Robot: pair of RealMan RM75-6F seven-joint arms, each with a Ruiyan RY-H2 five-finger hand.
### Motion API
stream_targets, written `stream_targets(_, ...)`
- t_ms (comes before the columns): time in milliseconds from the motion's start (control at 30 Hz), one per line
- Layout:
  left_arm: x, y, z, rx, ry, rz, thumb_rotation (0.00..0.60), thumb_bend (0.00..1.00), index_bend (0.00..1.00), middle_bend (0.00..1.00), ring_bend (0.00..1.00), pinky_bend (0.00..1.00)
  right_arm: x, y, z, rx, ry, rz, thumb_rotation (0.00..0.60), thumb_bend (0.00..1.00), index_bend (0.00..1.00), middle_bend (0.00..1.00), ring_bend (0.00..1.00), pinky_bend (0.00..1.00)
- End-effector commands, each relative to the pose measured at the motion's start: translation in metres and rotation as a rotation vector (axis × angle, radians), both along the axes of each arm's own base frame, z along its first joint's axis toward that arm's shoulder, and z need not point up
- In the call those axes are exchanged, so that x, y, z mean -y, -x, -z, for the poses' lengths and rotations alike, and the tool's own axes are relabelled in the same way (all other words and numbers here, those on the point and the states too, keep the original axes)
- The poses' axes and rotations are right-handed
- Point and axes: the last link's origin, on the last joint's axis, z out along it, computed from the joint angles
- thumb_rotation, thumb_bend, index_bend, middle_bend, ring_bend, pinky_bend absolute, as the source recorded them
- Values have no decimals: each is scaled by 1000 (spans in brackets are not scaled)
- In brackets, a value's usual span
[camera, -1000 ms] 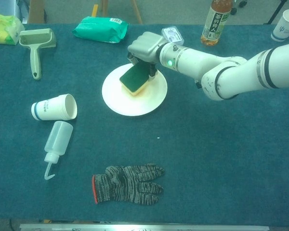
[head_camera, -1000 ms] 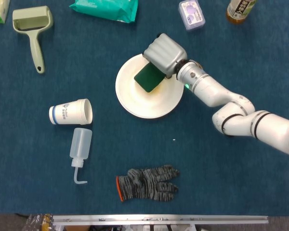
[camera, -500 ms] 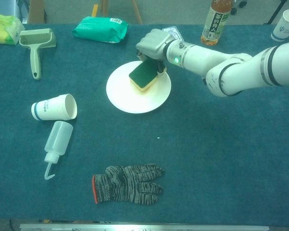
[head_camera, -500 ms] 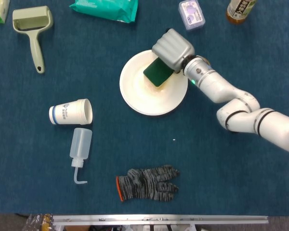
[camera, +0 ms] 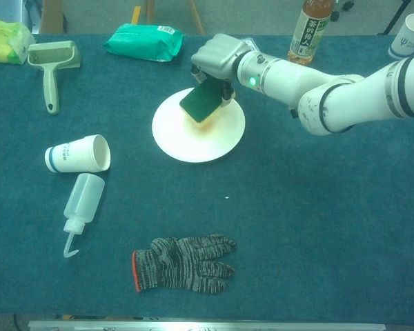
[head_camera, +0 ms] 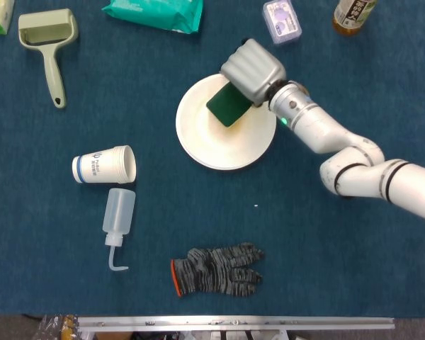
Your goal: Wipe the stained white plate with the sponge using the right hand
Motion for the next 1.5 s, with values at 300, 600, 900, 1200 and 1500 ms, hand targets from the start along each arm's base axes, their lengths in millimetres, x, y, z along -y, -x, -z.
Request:
stream_targets(300, 2, 3, -1, 4, -3, -7, 600, 464, 229, 39, 76, 161, -1, 3, 9, -60, -14, -8, 600, 20, 521, 604, 456, 344)
stream_targets(600, 1, 3, 2, 7, 2, -5, 600, 464, 229, 39, 76, 161, 9, 21, -7, -117, 45, 11, 600, 20, 521, 604, 456, 344)
stream_targets(900, -1, 1, 4, 6, 6, -1, 600, 464, 230, 39, 76, 161, 10, 19, -23, -86, 85, 23, 600, 21, 521, 604, 456, 344)
stream_targets(1200, 0, 1, 4, 7, 7, -3, 600, 464, 230, 39, 76, 161, -1, -3, -10, -38, 38, 8, 600, 21, 521, 604, 456, 344)
stream_targets(1500, 3, 7, 3, 17, 1, -17, 600, 464, 229, 39, 76, 162, -2, -1, 9, -59, 4, 20, 600, 20, 521, 604, 457, 344)
